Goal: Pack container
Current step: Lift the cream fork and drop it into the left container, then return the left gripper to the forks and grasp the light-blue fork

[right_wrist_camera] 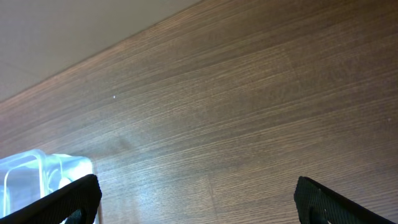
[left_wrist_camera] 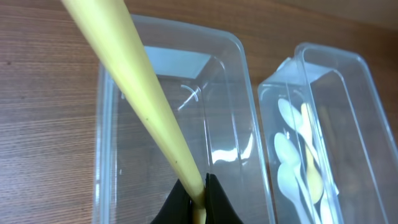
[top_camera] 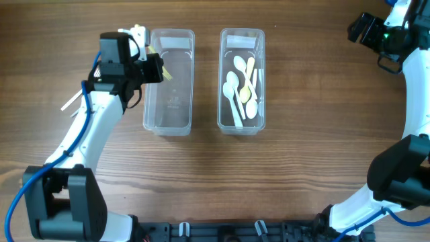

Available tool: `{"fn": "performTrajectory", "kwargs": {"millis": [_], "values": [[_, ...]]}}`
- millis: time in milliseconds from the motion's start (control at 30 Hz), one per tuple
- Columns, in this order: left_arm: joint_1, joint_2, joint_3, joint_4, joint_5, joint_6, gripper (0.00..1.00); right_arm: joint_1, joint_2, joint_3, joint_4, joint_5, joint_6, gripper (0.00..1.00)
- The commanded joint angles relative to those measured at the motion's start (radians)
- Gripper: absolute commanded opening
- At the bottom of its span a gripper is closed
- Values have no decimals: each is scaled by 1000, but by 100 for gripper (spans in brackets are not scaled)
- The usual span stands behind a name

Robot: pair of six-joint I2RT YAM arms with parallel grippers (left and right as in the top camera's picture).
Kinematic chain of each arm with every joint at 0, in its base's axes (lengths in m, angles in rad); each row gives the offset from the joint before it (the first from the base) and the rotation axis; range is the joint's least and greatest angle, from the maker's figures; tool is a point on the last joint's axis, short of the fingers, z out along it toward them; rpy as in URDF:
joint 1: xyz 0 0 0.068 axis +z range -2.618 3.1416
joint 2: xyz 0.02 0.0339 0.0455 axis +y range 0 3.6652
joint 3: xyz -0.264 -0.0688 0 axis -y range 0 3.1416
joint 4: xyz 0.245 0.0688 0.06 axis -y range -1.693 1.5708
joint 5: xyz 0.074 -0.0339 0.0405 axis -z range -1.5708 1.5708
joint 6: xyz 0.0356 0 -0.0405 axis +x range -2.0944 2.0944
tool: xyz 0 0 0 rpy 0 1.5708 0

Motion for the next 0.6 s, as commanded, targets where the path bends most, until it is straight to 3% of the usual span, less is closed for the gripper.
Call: {"fn": "performTrajectory", "kwargs": {"millis": [0, 100, 133, 167, 200, 400, 567], "values": [[-23, 0, -3, 6, -20, 49, 5, -1, -10, 3, 2, 10, -12, 100], [-22, 0, -3, -2, -21, 49, 15, -1, -10, 3, 2, 10, -11, 100], [-22, 0, -3, -5, -20, 48, 29, -1, -10, 3, 2, 10, -12, 100], [-22, 0, -3, -7, -21, 48, 84, -1, -10, 3, 2, 10, -12, 100], [-22, 0, -3, -6, -20, 48, 100, -1, -10, 3, 2, 10, -11, 99], [-10, -6, 0, 41, -29, 28, 100, -1, -10, 3, 2, 10, -11, 100], [109, -50, 45, 130, -122, -417, 100, -1, -10, 3, 2, 10, -11, 100]]}}
